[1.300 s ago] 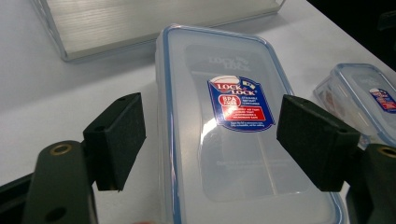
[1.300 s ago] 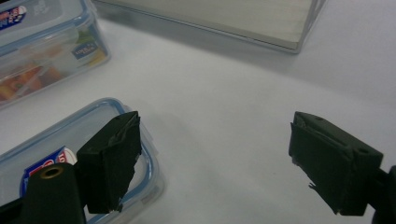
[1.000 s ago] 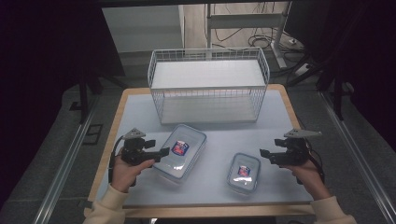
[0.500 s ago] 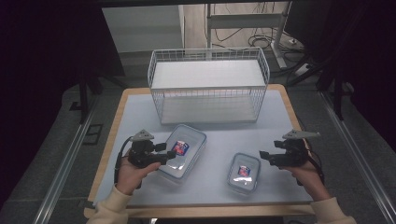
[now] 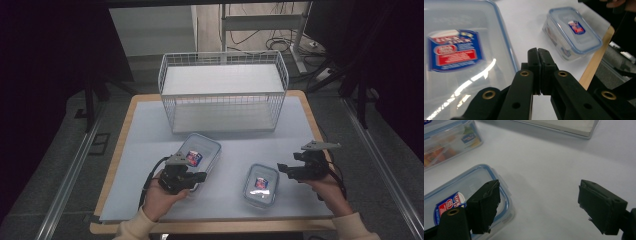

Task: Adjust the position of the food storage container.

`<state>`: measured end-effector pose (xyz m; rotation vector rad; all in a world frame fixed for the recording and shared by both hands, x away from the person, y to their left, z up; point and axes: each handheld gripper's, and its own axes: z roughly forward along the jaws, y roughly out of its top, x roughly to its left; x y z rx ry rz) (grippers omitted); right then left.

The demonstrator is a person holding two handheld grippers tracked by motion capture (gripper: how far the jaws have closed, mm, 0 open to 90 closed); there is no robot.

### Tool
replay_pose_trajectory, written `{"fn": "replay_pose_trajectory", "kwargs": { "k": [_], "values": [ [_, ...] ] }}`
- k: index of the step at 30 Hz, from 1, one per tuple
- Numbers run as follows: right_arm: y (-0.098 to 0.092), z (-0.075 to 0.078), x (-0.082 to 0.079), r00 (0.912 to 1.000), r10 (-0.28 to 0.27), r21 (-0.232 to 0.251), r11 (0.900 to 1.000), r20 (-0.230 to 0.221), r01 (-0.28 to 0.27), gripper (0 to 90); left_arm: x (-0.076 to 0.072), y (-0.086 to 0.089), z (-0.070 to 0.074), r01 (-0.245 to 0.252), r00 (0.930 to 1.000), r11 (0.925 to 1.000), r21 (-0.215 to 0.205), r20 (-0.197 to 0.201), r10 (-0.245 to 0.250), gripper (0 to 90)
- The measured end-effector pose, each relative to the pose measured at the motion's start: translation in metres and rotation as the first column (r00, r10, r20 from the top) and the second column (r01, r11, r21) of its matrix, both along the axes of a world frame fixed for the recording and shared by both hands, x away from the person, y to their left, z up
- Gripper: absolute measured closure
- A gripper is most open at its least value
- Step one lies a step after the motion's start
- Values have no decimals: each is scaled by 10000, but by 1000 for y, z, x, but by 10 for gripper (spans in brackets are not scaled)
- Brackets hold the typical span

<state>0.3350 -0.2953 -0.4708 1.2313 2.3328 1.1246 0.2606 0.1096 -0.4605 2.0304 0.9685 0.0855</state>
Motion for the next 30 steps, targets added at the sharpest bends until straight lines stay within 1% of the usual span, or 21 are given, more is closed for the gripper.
{"fn": "replay_pose_trajectory", "kwargs": {
  "k": [1, 2, 3, 4, 5, 6, 7, 8, 9, 10, 11, 12, 13, 14, 17, 18, 20, 26, 30],
  "values": [
    [0, 0, 0, 10000, 0, 0, 10000, 0, 0, 179, 0, 0, 0, 0, 10000, 10000, 0, 0, 0, 895],
    [0, -1, 1, 10000, 3, 31, 10000, -44, -3, 179, -5, -7, -4, 111, 9999, 9998, 184, -125, -108, 896],
    [0, -1, 1, 10000, 10, 29, 10000, -57, -10, 179, -8, -10, -6, 133, 9998, 9995, 274, -181, -128, 897],
    [0, -1, 1, 10000, 10, 29, 10000, -57, -10, 179, -8, -10, -6, 133, 9998, 9995, 274, -181, -128, 898],
    [0, -1, 1, 10000, 19, 40, 10000, -73, -18, 179, -10, -12, -9, 131, 9997, 9993, 357, -227, -123, 898],
    [1, -1, 1, 10000, 57, 28, 10000, -55, -56, 179, -13, -16, -15, 163, 9993, 9987, 485, -342, -146, 900],
    [1, -1, 1, 10000, 71, 28, 10000, -57, -70, 179, -13, -16, -15, 163, 9993, 9987, 485, -342, -146, 900],
    [1, -1, 1, 9999, 90, 28, 10000, -56, -90, 179, -16, -19, -19, 138, 9993, 9979, 633, -368, -115, 900],
    [1, -1, 1, 9999, 90, 28, 10000, -56, -90, 179, -16, -19, -19, 138, 9993, 9979, 633, -368, -115, 900],
    [1, -1, 1, 9999, 119, 41, 9999, -58, -119, 179, -19, -20, -25, 88, 9992, 9971, 759, -407, -57, 900],
    [1, -1, 1, 9999, 119, 41, 9999, -58, -119, 179, -19, -20, -25, 88, 9992, 9971, 759, -407, -57, 900],
    [1, -1, 1, 9999, 129, 49, 9999, -55, -128, 179, -21, -20, -28, -9, 9993, 9963, 856, -384, 43, 900],
    [0, -1, 1, 9999, 128, 39, 9999, -51, -127, 179, -22, -20, -31, -137, 9994, 9939, 1090, -301, 171, 900],
    [0, -1, 1, 9999, 123, 37, 9999, -58, -122, 179, -23, -19, -34, -206, 9993, 9928, 1178, -298, 243, 900],
    [0, -1, 1, 9999, 77, 18, 10000, -75, -77, 179, -24, -17, -36, -252, 9989, 9924, 1202, -350, 296, 900],
    [-1, -2, 1, 10000, 53, 15, 10000, -79, -53, 179, -24, -15, -38, -383, 9986, 9915, 1242, -307, 425, 900],
    [0, -2, 1, 10000, 72, -18, 10000, -65, -72, 178, -23, -13, -40, -361, 9985, 9924, 1173, -373, 407, 900],
    [1, -3, 1, 9999, 75, -28, 10000, -98, -75, 178, -24, -13, -41, -377, 9985, 9921, 1195, -343, 421, 900],
    [0, -3, 1, 9999, 68, -19, 10000, -77, -68, 178, -24, -10, -42, -485, 9979, 9920, 1166, -368, 531, 900]
  ]
}}
